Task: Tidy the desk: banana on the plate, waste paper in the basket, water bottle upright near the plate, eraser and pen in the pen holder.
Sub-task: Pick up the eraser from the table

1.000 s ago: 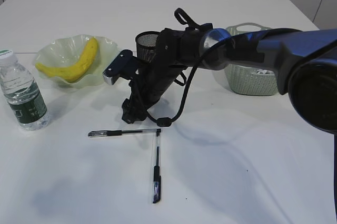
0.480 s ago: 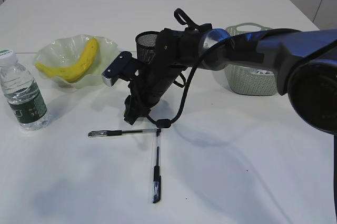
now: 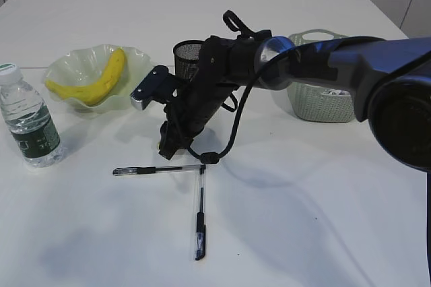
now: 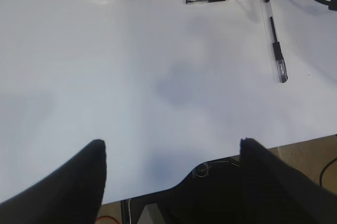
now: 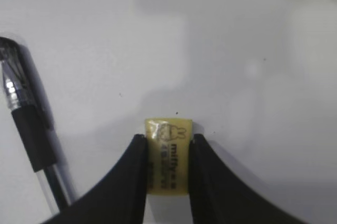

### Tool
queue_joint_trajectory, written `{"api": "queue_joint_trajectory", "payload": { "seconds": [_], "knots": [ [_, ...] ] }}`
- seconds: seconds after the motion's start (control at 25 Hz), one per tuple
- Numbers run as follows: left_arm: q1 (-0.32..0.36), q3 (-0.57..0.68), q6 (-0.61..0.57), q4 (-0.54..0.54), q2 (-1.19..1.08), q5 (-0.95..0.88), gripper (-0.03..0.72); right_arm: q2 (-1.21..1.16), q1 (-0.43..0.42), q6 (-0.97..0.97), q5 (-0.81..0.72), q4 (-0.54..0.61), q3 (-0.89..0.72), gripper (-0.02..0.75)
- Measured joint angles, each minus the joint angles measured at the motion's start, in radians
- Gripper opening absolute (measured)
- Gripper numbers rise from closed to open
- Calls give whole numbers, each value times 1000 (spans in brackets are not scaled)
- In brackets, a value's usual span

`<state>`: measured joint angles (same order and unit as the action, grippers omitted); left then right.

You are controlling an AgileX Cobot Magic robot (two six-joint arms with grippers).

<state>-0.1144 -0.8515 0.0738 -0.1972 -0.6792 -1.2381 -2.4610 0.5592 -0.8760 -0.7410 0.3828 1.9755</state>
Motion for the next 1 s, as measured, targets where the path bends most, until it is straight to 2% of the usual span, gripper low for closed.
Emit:
{"api": "queue_joint_trajectory", "payload": {
  "seconds": [0.28,1.0],
  "knots": [
    [0,0,0,0,0,0,561,-7,0,0,-35,44,16,157],
    [0,0,0,0,2,2,561,68,-25,0,-126,31,57,155]
  ]
}}
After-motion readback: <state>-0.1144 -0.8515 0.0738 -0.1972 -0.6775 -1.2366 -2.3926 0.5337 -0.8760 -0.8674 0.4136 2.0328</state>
